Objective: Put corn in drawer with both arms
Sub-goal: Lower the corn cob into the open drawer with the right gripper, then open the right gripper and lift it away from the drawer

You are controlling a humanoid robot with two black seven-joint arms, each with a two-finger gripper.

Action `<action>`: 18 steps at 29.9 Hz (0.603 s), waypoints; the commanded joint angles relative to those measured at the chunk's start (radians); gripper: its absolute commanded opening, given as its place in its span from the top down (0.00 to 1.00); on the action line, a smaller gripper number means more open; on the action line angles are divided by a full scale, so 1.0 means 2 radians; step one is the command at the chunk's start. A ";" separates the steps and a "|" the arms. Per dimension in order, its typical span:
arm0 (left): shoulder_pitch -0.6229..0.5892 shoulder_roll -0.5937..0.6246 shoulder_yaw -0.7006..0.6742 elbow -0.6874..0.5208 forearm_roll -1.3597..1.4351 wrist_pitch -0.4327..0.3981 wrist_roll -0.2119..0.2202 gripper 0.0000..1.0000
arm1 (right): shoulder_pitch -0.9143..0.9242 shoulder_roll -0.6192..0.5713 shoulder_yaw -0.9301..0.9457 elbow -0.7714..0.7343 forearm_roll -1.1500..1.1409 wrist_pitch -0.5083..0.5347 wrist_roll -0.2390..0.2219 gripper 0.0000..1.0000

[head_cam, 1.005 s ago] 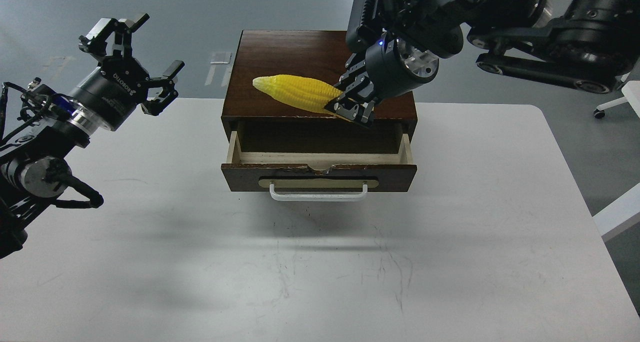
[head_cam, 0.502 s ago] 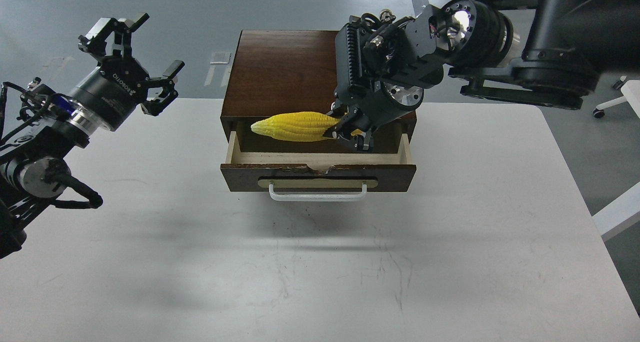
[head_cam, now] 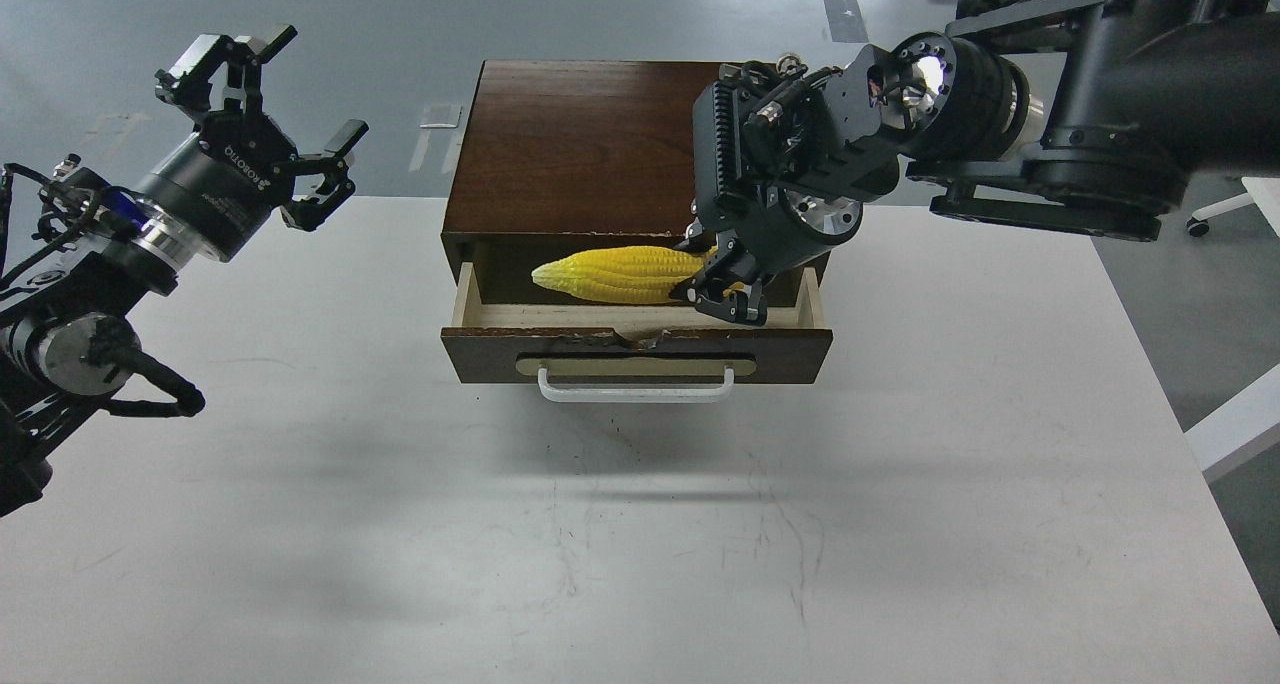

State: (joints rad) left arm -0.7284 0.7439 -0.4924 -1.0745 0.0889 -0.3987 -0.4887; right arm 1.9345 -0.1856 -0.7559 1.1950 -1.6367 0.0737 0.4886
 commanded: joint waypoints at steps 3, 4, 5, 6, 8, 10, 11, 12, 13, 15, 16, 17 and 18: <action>0.001 -0.001 0.000 0.000 0.000 0.000 0.000 0.02 | -0.005 0.000 0.000 0.000 0.002 0.000 0.000 0.46; 0.001 -0.001 0.000 0.000 0.000 0.000 0.000 0.02 | -0.005 0.001 0.001 0.000 0.002 0.000 0.000 0.46; 0.001 -0.001 0.000 0.000 0.000 0.000 0.000 0.02 | -0.005 0.001 0.001 0.000 0.002 0.000 0.000 0.46; 0.001 -0.001 0.000 0.000 0.000 0.000 0.000 0.02 | -0.005 0.001 0.001 0.000 0.002 0.000 0.000 0.45; 0.001 -0.001 0.000 0.000 0.000 0.000 0.000 0.02 | -0.005 0.001 0.001 0.000 0.003 0.000 0.000 0.43; 0.001 -0.001 0.000 0.000 0.000 0.000 0.000 0.02 | -0.005 0.001 0.001 0.000 0.003 0.000 0.000 0.42; 0.001 -0.001 0.000 0.000 0.000 0.000 0.000 0.02 | -0.005 0.001 0.001 0.000 0.003 0.000 0.000 0.42; 0.001 -0.001 0.000 0.000 0.000 0.000 0.000 0.02 | -0.005 0.001 0.001 0.000 0.003 0.000 0.000 0.42; 0.001 -0.001 0.000 0.000 0.000 0.000 0.000 0.02 | -0.005 0.001 0.001 0.000 0.003 0.000 0.000 0.42; 0.001 -0.001 0.000 0.000 0.000 0.000 0.000 0.02 | -0.005 0.000 0.001 0.001 0.003 0.000 0.000 0.37; 0.001 -0.001 0.000 0.000 -0.001 0.000 0.000 0.02 | -0.005 0.001 0.001 0.001 0.003 0.000 0.000 0.36; 0.001 -0.001 0.000 0.000 0.000 0.000 0.000 0.02 | -0.005 0.000 0.001 0.001 0.003 0.000 0.000 0.35; 0.001 -0.001 0.000 0.000 0.000 -0.001 0.000 0.02 | -0.005 0.001 0.001 0.001 0.004 0.000 0.000 0.34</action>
State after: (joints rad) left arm -0.7271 0.7425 -0.4924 -1.0740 0.0889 -0.3988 -0.4887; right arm 1.9251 -0.1841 -0.7547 1.1950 -1.6305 0.0737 0.4886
